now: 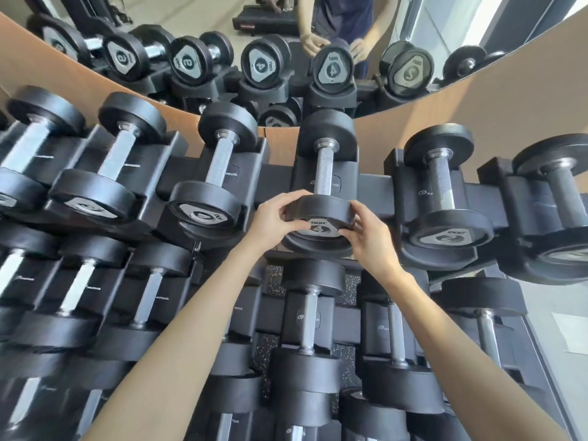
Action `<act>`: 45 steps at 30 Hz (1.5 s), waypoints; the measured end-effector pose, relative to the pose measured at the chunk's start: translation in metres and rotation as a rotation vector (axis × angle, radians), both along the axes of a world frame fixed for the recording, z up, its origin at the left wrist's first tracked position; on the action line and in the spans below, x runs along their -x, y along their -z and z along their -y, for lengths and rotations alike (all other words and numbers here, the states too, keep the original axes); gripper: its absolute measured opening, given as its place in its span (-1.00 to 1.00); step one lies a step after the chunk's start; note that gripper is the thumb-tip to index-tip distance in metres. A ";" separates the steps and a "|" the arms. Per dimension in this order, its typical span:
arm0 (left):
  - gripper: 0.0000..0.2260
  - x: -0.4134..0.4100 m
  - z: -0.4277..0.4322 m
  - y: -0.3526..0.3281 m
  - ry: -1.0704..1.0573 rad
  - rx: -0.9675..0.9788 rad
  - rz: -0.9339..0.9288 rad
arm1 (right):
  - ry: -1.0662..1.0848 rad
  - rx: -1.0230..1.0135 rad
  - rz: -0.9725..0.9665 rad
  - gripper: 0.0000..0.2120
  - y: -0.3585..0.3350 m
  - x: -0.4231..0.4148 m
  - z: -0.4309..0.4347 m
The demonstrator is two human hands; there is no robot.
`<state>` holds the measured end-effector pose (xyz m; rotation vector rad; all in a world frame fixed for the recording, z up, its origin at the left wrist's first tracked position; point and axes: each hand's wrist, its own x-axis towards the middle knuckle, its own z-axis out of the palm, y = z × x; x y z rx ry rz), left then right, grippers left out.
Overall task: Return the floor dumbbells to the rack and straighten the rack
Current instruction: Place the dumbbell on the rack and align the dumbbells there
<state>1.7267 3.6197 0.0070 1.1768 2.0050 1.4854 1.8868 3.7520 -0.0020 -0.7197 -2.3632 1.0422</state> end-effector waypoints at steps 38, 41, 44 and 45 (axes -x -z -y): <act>-0.45 0.119 0.197 -0.009 -0.170 0.361 -1.094 | -0.075 -0.733 0.327 -0.40 -0.032 0.077 0.145; -0.43 0.146 0.194 -0.012 -0.106 0.335 -1.073 | -0.042 -0.663 0.320 -0.40 -0.039 0.106 0.157; -0.40 0.159 0.185 -0.016 -0.019 0.311 -1.039 | -0.001 -0.585 0.326 -0.39 -0.043 0.127 0.167; -0.39 0.162 0.182 -0.016 0.012 0.297 -1.024 | 0.000 -0.566 0.342 -0.38 -0.043 0.132 0.170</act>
